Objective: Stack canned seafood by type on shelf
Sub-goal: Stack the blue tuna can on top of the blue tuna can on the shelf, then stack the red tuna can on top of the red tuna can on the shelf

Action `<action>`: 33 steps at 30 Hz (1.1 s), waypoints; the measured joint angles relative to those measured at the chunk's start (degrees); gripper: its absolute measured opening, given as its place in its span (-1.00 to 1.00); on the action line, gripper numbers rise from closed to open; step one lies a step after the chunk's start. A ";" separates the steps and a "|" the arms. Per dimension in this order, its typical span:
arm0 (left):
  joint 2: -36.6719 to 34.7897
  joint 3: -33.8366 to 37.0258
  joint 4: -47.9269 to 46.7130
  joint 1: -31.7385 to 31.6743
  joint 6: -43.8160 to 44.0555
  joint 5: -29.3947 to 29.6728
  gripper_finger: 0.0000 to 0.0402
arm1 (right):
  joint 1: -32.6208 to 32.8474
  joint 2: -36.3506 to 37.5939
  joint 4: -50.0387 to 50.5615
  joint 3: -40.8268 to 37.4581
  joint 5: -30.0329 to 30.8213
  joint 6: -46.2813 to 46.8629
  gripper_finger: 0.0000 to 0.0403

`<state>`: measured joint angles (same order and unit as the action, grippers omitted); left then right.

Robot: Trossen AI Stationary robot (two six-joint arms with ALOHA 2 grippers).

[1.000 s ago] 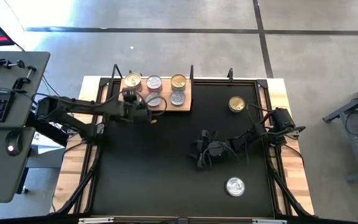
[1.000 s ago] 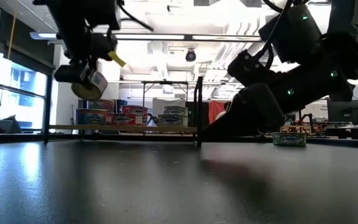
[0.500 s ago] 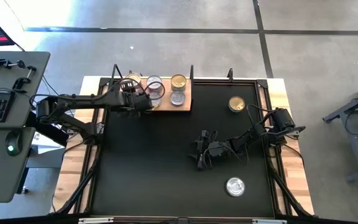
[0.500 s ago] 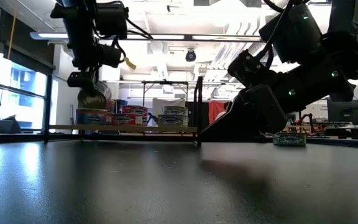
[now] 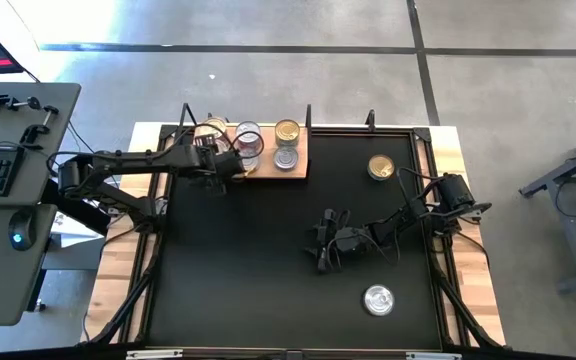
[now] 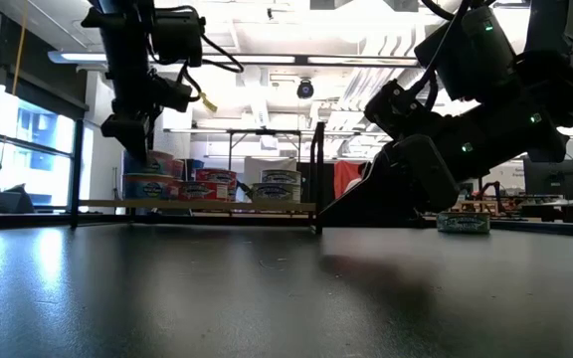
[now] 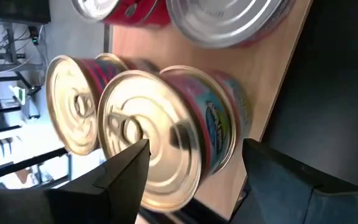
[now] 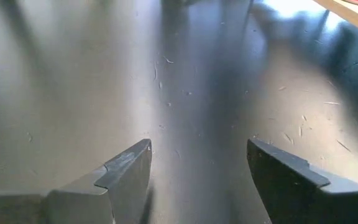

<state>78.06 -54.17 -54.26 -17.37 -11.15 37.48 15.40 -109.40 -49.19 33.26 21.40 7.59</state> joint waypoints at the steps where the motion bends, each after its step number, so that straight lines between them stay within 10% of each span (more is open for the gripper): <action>1: 0.00 0.00 -0.60 0.00 0.03 0.39 0.25 | 0.00 0.00 0.00 -0.01 -0.03 0.02 0.27; 12: 0.00 -1.62 -6.98 3.40 14.48 0.49 0.25 | 1.18 5.25 2.72 0.00 -0.36 -1.50 0.27; 18: -0.13 -2.18 -1.38 13.39 22.11 0.43 0.21 | 5.44 23.94 28.63 0.91 -0.58 -1.90 0.27; 27: 0.33 5.10 38.64 29.39 16.99 0.53 0.16 | 18.78 37.73 81.49 12.34 -3.37 30.80 -0.16; 33: 3.34 12.44 63.21 33.65 12.76 -2.04 0.16 | 30.06 36.28 88.07 14.74 -14.46 59.25 -0.63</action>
<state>81.40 -41.73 8.95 16.28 1.61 35.44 45.46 -73.12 38.89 48.00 6.94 66.84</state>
